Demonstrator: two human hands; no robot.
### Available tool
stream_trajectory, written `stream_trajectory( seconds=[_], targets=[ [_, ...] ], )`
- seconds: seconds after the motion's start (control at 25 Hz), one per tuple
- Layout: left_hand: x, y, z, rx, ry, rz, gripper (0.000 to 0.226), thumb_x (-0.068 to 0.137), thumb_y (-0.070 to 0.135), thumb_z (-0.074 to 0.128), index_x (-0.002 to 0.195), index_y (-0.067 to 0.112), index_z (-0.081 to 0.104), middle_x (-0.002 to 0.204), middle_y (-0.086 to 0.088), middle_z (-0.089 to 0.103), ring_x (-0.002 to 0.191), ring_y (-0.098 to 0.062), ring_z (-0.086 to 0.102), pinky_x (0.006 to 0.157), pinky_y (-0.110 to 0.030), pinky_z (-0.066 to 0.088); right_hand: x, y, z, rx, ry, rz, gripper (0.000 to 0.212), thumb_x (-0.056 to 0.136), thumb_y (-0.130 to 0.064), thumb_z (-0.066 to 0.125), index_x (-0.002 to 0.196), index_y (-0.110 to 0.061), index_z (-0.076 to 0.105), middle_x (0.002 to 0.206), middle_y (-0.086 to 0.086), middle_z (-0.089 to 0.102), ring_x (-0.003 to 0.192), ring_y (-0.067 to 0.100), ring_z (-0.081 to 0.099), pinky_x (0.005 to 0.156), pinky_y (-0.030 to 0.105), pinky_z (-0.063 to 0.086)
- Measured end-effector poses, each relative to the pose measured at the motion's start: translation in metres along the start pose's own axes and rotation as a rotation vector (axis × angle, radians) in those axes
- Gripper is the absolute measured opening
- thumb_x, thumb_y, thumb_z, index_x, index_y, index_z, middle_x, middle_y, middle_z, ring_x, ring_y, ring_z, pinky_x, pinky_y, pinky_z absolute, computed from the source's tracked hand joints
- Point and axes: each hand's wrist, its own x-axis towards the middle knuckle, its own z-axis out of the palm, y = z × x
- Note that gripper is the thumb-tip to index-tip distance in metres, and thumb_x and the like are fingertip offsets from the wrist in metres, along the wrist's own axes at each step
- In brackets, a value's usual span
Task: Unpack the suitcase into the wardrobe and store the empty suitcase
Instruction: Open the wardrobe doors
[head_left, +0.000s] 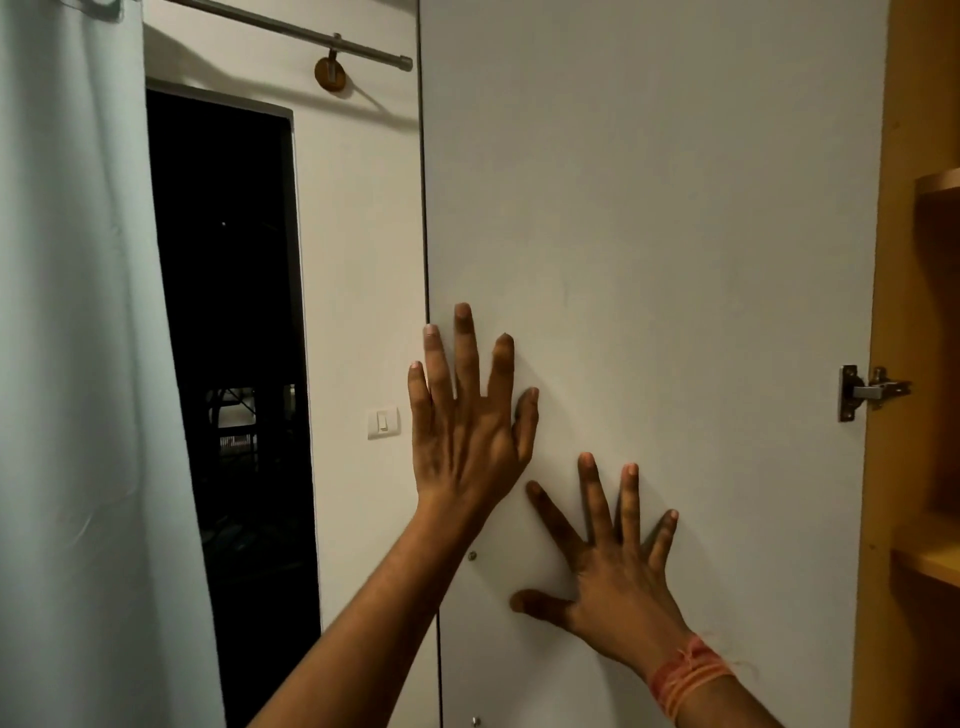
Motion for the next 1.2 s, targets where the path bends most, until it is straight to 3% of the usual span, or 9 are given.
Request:
stream_trajectory(
  seconds=[0.08,0.24,0.32,0.4,0.56,0.72,1.0,1.08,1.2],
  targets=[
    [-0.007,0.004,0.004,0.005,-0.032,0.082,0.061,0.097,0.049,0.033,0.149,0.02,0.026,0.159,-0.017,0.007,0.147,-0.035,0.003,0.116,-0.051,0.012,0.0,0.0,0.001,-0.03,0.003,0.014,0.109,0.061,-0.098,0.02,0.151,-0.036,0.015,0.159,0.015,0.011,0.139,0.049,0.009,0.084,0.08,0.024],
    [-0.016,0.019,0.003,-0.018,-0.075,0.082,0.06,0.098,0.047,0.032,0.151,0.02,0.021,0.159,-0.016,0.005,0.146,-0.036,0.001,0.117,-0.054,0.009,-0.006,0.007,-0.004,-0.034,0.079,-0.044,0.105,0.063,-0.095,0.029,0.149,-0.043,-0.001,0.159,0.007,-0.015,0.141,0.042,-0.014,0.092,0.08,0.013],
    [-0.015,0.03,0.001,-0.041,-0.082,0.071,0.061,0.098,0.048,0.031,0.151,0.019,0.022,0.159,-0.016,0.005,0.146,-0.037,0.0,0.118,-0.053,0.006,-0.015,0.019,-0.011,-0.118,0.105,-0.052,0.104,0.064,-0.094,0.027,0.15,-0.04,0.007,0.16,0.012,0.001,0.142,0.044,0.002,0.088,0.079,0.026],
    [-0.017,0.06,0.001,-0.152,-0.112,0.105,0.063,0.097,0.05,0.032,0.15,0.018,0.024,0.159,-0.015,0.005,0.147,-0.035,-0.001,0.118,-0.051,0.003,-0.028,0.046,-0.025,-0.178,0.102,0.008,0.101,0.067,-0.094,0.024,0.15,-0.04,0.008,0.16,0.014,0.002,0.143,0.043,0.001,0.092,0.08,0.019],
    [-0.028,0.179,-0.011,-0.469,-0.219,0.235,0.066,0.095,0.053,0.03,0.147,0.013,0.03,0.159,-0.013,0.012,0.147,-0.031,0.003,0.118,-0.05,0.007,-0.078,0.134,-0.072,-0.365,0.172,0.252,0.099,0.065,-0.093,0.026,0.149,-0.045,0.005,0.16,0.012,-0.005,0.144,0.042,-0.007,0.099,0.077,-0.003],
    [-0.039,0.321,-0.065,-0.809,-0.322,0.316,0.07,0.095,0.057,0.022,0.148,0.012,0.029,0.159,-0.011,0.013,0.148,-0.028,0.005,0.119,-0.047,0.008,-0.185,0.228,-0.155,-0.636,0.098,0.536,0.104,0.062,-0.071,0.065,0.145,-0.049,0.007,0.159,0.011,-0.017,0.143,0.042,-0.018,0.097,0.076,-0.013],
    [-0.052,0.518,-0.216,-1.541,-0.756,0.333,0.074,0.096,0.058,0.027,0.152,0.012,0.01,0.16,-0.008,0.012,0.147,-0.023,0.008,0.117,-0.036,0.014,-0.368,0.305,-0.285,-0.86,0.069,0.965,0.106,0.05,-0.062,0.081,0.144,-0.039,0.036,0.158,0.018,0.012,0.143,0.047,0.007,0.102,0.074,0.01],
    [-0.05,0.55,-0.247,-1.697,-0.873,0.283,0.076,0.096,0.056,0.033,0.152,0.012,0.007,0.16,-0.008,0.01,0.147,-0.023,0.011,0.117,-0.035,0.015,-0.397,0.312,-0.296,-0.799,0.034,1.037,0.107,0.057,-0.062,0.076,0.148,-0.041,0.022,0.159,0.016,-0.002,0.143,0.047,0.005,0.101,0.072,0.018],
    [-0.051,0.576,-0.26,-1.793,-0.941,0.226,0.083,0.094,0.052,0.045,0.152,0.019,-0.004,0.161,-0.005,0.004,0.146,-0.026,0.014,0.114,-0.038,0.022,-0.418,0.316,-0.295,-0.639,-0.039,1.092,0.096,0.082,-0.06,0.057,0.145,-0.048,-0.014,0.154,0.008,-0.031,0.144,0.04,-0.012,0.11,0.065,0.011]
  ],
)
